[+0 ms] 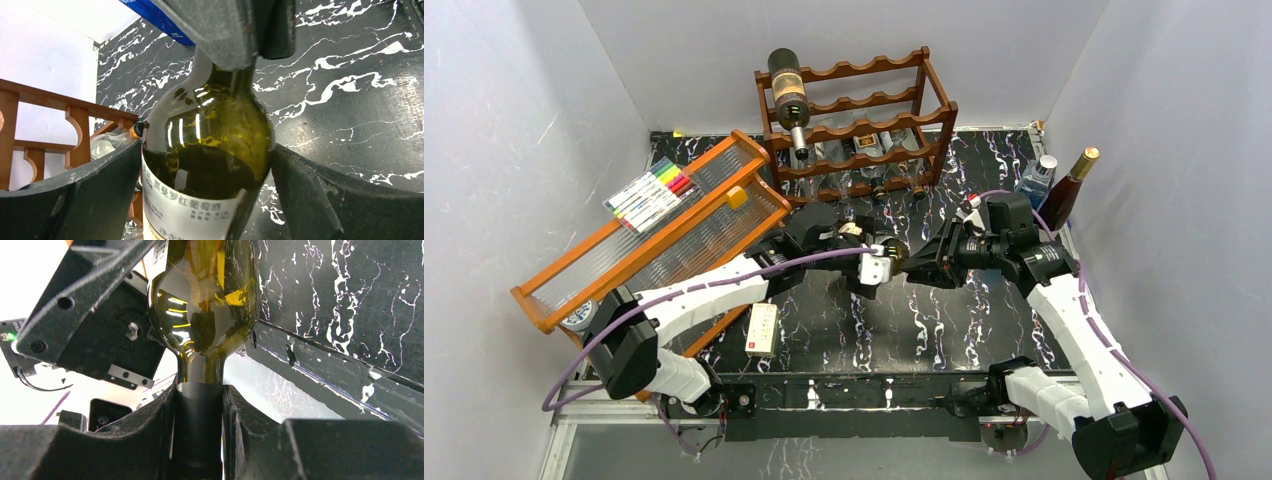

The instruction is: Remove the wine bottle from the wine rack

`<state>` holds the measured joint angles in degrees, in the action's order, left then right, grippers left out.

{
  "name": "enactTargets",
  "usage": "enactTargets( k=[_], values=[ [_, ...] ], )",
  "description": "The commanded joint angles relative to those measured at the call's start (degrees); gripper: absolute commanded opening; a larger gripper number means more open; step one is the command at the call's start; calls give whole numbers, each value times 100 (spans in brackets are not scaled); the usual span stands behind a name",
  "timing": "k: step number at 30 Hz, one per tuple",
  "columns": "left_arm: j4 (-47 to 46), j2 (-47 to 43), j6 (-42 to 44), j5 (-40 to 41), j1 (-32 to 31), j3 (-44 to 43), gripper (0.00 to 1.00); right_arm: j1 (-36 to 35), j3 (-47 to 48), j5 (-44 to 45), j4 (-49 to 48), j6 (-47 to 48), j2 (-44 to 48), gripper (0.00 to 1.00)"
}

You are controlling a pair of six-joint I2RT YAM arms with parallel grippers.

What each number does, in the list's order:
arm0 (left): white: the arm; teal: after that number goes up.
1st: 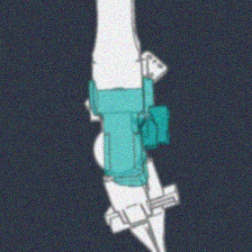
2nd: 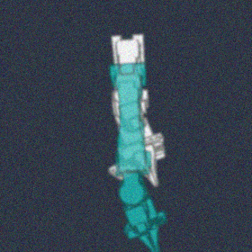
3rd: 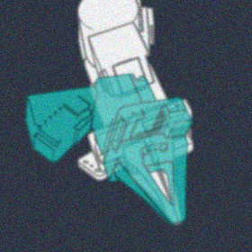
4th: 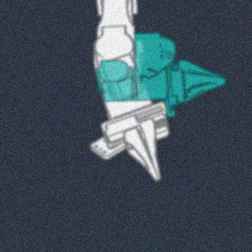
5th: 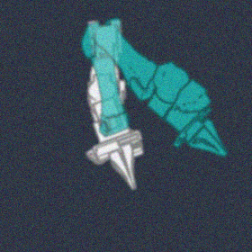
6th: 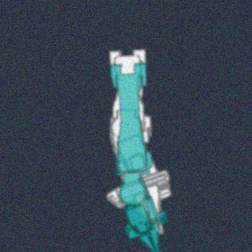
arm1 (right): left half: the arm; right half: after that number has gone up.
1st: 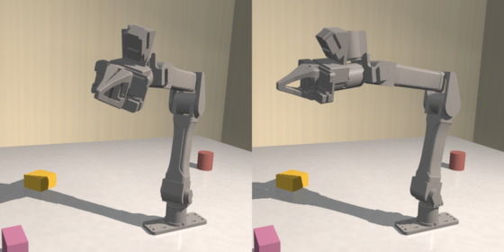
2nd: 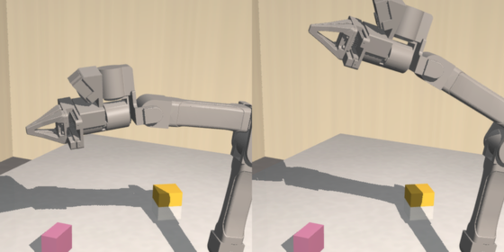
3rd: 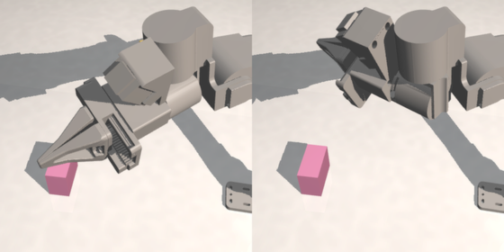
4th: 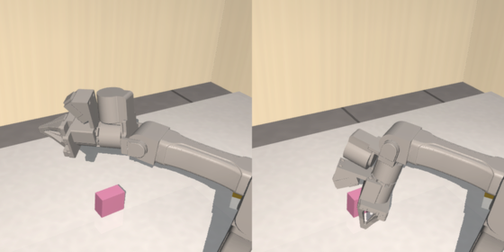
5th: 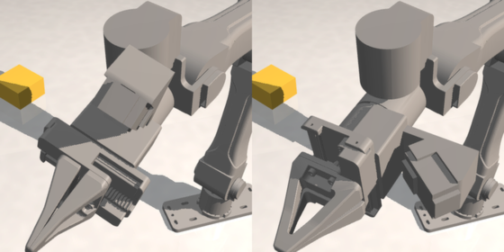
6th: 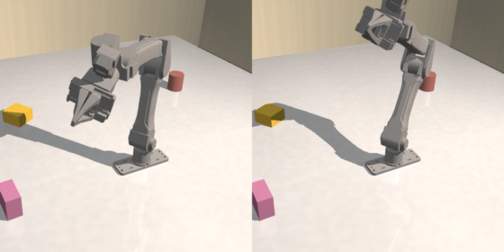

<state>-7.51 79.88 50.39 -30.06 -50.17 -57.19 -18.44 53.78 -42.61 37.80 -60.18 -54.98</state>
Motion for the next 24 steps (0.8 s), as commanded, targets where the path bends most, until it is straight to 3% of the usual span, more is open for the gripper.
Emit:
enactTargets(
  k=[1, 4, 8, 11, 13, 15, 17, 20, 24],
  values=[
    [-601, 60, -3, 140, -37, 91, 98, 8, 514, -724, -344, 594, 52, 0],
    [-831, 125, -91, 270, -43, 206, 92, 7, 532, -806, -263, 750, 3, 0],
    [-880, 206, -394, 456, -44, 209, 56, 7, 656, -932, -169, 1066, -143, 3],
    [-1319, 93, -954, 651, -37, 461, 37, 12, 1030, -430, 440, 1830, -328, 31],
    [-1705, -20, -1421, 706, -39, 700, 18, 8, 1234, 127, 678, 2203, -442, 42],
    [-2021, -74, -1951, 756, -37, 886, 6, 7, 1295, 521, 669, 2421, -516, 53],
    [-2326, -65, -2492, 900, -43, 1049, 0, 9, 1289, 771, 503, 2689, -639, 65],
    [-2610, 39, -3331, 1267, -47, 1148, 0, 7, 1477, 1265, 426, 3125, -1011, 78],
    [-2656, 174, -4116, 1808, -45, 1091, 0, 7, 1649, 1693, 253, 3670, -1326, 87]
  ],
)
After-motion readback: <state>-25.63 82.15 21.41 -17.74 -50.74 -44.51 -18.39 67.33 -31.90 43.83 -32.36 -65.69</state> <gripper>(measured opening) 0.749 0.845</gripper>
